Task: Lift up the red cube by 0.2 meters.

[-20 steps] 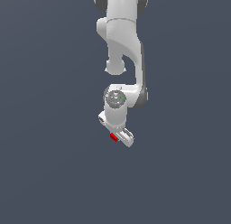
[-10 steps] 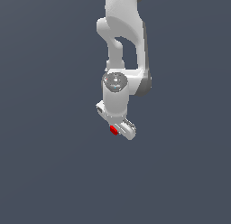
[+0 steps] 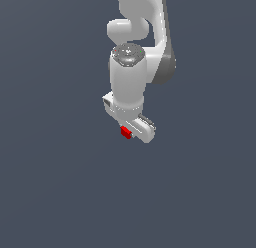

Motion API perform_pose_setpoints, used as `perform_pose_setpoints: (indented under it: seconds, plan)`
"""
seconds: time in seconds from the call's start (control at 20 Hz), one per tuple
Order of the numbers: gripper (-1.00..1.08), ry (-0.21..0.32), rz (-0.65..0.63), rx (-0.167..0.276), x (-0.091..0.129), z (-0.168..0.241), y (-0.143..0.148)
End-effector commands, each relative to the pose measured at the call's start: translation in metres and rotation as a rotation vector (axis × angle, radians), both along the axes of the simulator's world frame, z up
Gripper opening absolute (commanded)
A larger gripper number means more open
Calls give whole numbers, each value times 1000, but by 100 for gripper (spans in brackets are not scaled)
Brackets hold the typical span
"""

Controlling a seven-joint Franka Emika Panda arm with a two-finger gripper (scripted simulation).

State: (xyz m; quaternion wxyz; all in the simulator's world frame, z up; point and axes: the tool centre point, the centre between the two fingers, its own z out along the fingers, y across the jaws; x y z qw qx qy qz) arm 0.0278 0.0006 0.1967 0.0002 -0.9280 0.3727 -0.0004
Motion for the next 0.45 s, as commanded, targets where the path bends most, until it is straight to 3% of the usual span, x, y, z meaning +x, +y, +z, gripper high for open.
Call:
perform_pose_setpoints:
  seconds: [0.0,0.4]
  plan:
    - [-100,1,0,0,0,16,0]
    - [-100,1,1,0,2,33,0]
